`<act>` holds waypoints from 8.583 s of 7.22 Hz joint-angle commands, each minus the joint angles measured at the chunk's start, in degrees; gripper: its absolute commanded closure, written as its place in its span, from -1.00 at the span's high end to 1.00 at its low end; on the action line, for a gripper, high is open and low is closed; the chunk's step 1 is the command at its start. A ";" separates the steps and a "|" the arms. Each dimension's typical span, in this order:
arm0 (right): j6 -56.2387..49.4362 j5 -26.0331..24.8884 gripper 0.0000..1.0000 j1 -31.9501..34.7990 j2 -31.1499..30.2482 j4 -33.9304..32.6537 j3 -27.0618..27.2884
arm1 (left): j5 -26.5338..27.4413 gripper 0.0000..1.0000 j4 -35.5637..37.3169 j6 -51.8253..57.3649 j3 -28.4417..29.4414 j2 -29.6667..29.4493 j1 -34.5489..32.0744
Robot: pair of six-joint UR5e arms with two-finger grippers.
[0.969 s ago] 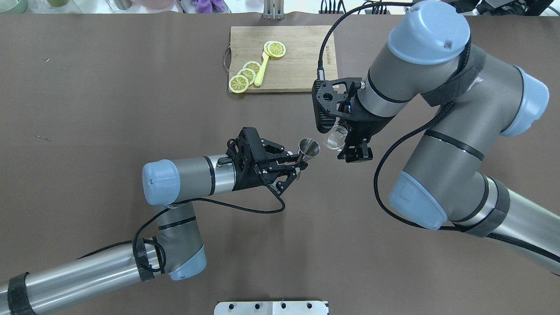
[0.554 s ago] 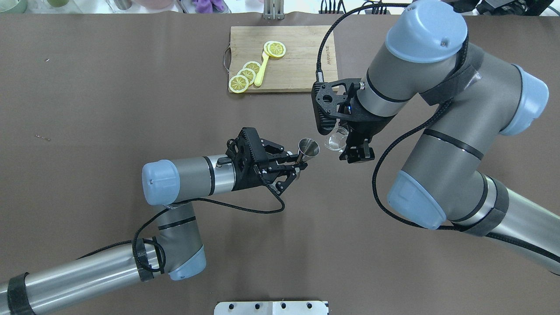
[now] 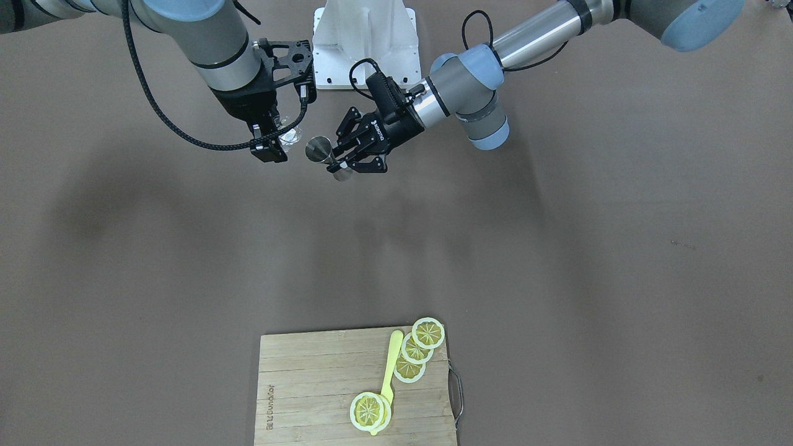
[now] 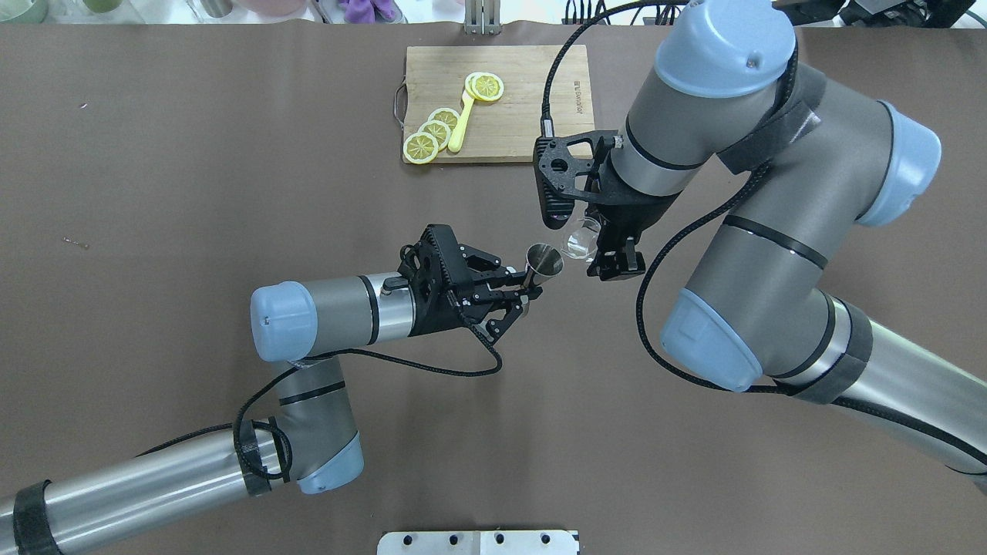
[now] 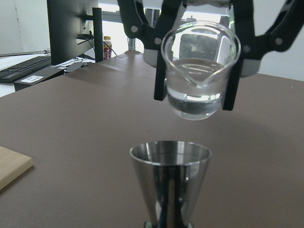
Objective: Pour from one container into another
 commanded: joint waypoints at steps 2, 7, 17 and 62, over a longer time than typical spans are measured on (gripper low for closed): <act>-0.03 0.00 -1.00 0.06 1.25 -2.45 -1.08 | -0.01 -1.00 0.15 -0.07 0.00 -0.03 0.00; -1.35 -0.18 -1.00 -0.03 3.09 -8.16 -1.08 | -0.01 -1.00 0.06 0.02 0.26 -0.03 0.00; -4.34 -1.31 -1.00 -0.90 7.66 -14.41 -4.68 | -0.01 -1.00 -0.02 0.11 0.26 0.06 0.00; -11.81 15.28 -1.00 22.64 -16.57 -3.36 16.76 | 4.18 -1.00 -9.66 -2.53 -24.17 35.71 -6.24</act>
